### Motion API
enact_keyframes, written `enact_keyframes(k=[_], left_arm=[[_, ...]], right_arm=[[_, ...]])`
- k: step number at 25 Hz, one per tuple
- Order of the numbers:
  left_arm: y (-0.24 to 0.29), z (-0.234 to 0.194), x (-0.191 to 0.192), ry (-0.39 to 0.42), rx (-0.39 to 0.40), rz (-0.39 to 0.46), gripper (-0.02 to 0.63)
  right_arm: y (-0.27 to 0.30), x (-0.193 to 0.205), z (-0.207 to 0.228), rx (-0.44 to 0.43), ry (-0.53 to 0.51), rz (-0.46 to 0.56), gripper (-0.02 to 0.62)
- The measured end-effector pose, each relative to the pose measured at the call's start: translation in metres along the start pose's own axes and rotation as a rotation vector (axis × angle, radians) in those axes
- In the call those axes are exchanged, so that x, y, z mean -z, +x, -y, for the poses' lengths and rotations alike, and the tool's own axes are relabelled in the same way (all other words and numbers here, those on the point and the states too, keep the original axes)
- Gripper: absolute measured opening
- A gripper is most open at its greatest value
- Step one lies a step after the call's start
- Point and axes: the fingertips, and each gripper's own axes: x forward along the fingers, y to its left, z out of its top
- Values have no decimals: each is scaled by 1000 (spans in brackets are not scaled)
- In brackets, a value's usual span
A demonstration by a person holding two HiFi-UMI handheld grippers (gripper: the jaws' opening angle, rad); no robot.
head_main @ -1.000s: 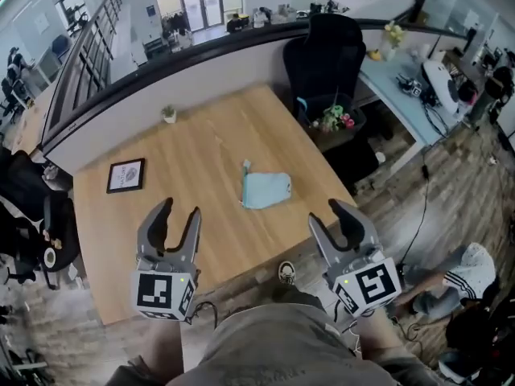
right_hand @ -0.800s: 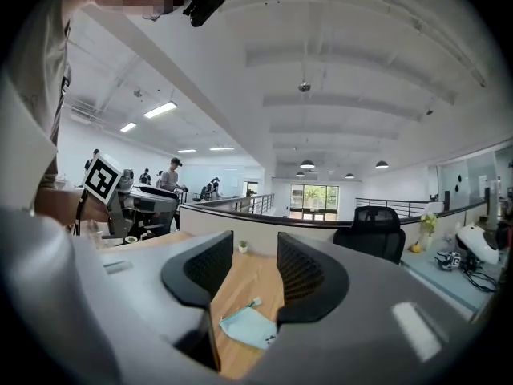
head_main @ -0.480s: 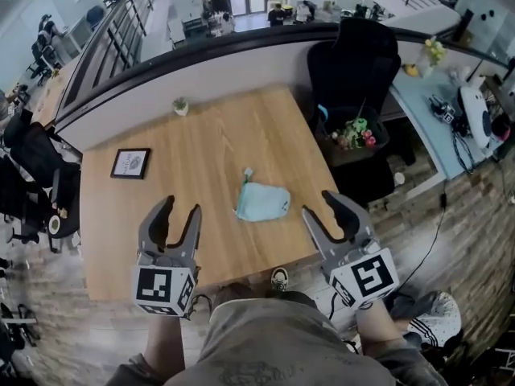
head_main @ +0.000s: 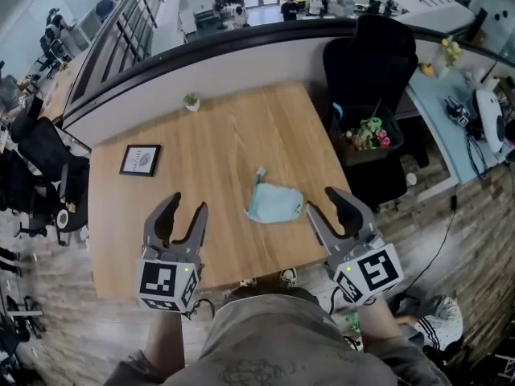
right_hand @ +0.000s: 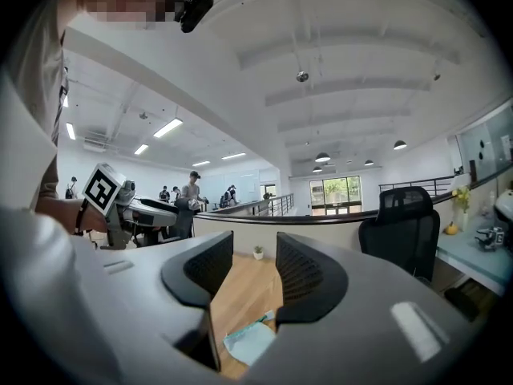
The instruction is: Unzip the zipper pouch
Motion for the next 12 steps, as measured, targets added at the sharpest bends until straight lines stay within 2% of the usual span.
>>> enact_keyframes(k=[4,9,12], left_arm=[[5,-19,1,-21,-2,21,177],[15,-32,10,-36,17,4,173],[19,-37,25,-50,24,-28,173]], right_arm=[[16,2,-2,13,28,18,170],[38,20,-16,-13,17,-41,172],[55,45,-22,-22,9,-103,172]])
